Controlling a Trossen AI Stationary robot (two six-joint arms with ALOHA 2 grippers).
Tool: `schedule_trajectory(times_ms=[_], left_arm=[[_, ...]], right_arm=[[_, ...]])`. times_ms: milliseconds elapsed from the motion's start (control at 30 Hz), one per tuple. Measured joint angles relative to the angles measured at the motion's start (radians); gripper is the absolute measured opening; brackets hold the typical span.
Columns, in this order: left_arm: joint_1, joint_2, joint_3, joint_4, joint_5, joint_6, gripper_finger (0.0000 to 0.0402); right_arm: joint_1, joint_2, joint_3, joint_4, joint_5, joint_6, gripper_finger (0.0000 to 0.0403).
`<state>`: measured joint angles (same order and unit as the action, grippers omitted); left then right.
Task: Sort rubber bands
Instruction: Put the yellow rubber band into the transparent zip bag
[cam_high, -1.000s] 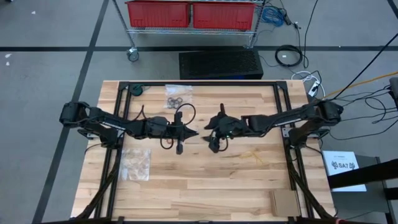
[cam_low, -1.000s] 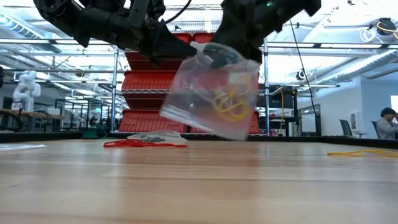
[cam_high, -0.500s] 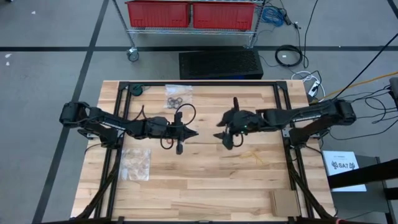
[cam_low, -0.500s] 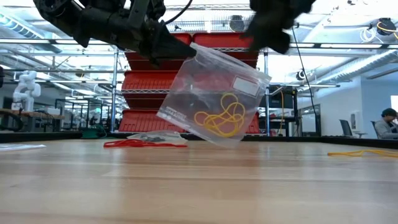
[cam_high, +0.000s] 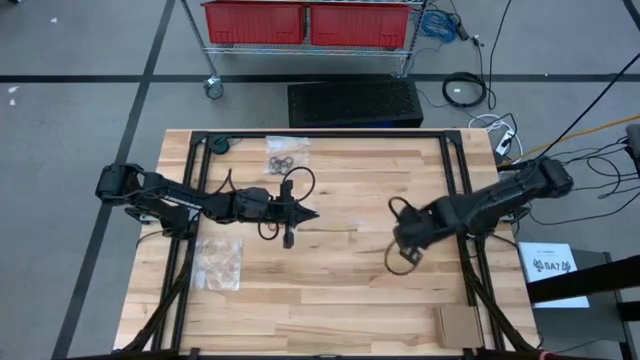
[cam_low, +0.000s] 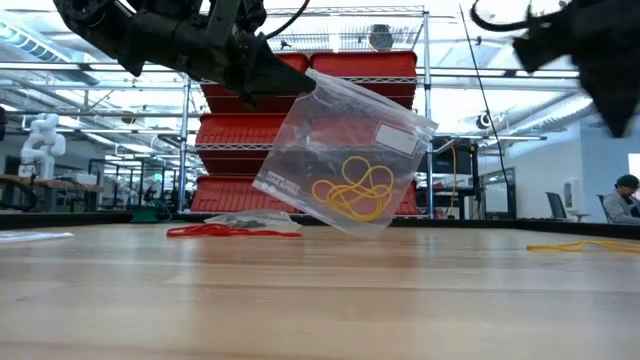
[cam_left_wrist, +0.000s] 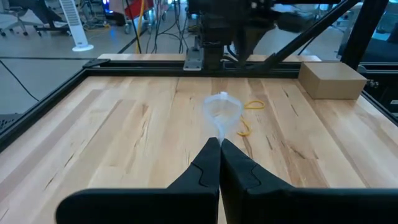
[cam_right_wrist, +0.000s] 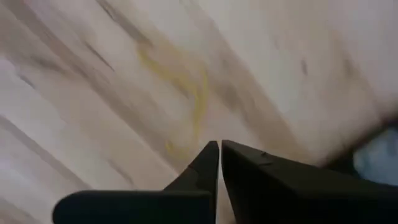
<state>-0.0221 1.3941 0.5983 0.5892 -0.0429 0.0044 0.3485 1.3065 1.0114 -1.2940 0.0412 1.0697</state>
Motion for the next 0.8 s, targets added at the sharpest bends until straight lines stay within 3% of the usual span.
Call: schedule_trajectory(times_ms=[167, 567, 800], left_arm=[[0.0, 0.0, 0.0, 0.0, 0.0, 0.0, 0.0002], [0.0, 0.0, 0.0, -0.004, 0.0, 0.001, 0.0002], [0.0, 0.0, -0.001, -0.004, 0.0, 0.002, 0.0002]], right_arm=[[0.111, 0.004, -0.052, 0.026, -0.093, 0.089, 0.0002], [0.243, 0.005, -0.399, 0.435, -0.086, 0.12, 0.0], [0.247, 0.002, -0.459, 0.558, -0.082, 0.166, 0.0]])
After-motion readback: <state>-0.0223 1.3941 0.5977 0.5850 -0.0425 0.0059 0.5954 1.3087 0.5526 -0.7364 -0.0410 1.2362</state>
